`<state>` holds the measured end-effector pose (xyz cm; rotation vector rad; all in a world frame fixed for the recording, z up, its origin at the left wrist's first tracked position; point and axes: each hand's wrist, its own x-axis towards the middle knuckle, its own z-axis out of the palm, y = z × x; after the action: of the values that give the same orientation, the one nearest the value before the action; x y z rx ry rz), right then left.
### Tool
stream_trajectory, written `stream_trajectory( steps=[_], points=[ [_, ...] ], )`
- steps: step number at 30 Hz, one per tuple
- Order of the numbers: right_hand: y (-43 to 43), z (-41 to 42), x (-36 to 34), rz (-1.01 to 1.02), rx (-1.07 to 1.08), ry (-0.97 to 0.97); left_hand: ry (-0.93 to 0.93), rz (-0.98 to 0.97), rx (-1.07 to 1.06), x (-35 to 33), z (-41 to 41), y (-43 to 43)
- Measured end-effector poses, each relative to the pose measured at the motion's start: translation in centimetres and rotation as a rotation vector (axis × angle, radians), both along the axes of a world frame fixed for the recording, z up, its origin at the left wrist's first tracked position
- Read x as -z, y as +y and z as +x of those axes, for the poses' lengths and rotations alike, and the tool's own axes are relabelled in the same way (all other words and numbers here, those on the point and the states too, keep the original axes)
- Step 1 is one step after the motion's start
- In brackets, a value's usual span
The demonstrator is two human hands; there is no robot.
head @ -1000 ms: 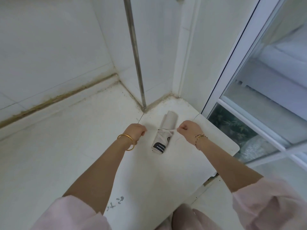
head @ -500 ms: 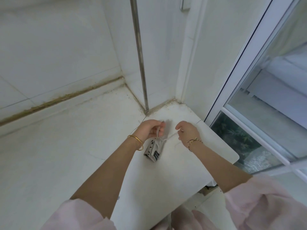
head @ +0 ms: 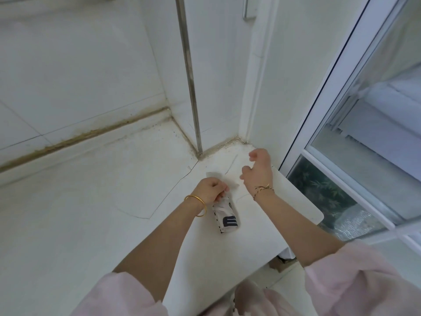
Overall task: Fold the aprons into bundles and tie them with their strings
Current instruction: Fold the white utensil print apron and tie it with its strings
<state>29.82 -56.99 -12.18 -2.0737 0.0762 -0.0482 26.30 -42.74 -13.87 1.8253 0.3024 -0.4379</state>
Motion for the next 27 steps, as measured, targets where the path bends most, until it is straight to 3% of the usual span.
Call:
stream_trajectory(
  steps=[4, 7, 12, 18, 23, 27],
  points=[
    [1.0, -1.1, 0.8, 0.177, -0.255, 0.335, 0.016, -0.048, -0.051, -0.1, 0.1, -0.1],
    [2.0, -1.5, 1.4, 0.193, -0.317, 0.444, 0.023, -0.036, -0.073, -0.1, 0.1, 0.0],
    [2.0, -1.7, 2.3, -0.018, -0.358, 0.319, -0.009, -0.029, -0.102, 0.3, -0.1, 0.4],
    [2.0, -2.6, 2.7, -0.131, -0.37, 0.147, -0.019, 0.083, -0.216, 0.7, 0.5, 0.3],
    [2.1, -2.7, 3.4, -0.382, -0.384, 0.029, -0.055, 0.135, -0.219, 0.3, 0.5, 0.1],
    [2.0, -2.1, 3.5, -0.307, -0.315, 0.072, -0.073, 0.058, -0.146, 0.1, 0.4, 0.2]
  ],
)
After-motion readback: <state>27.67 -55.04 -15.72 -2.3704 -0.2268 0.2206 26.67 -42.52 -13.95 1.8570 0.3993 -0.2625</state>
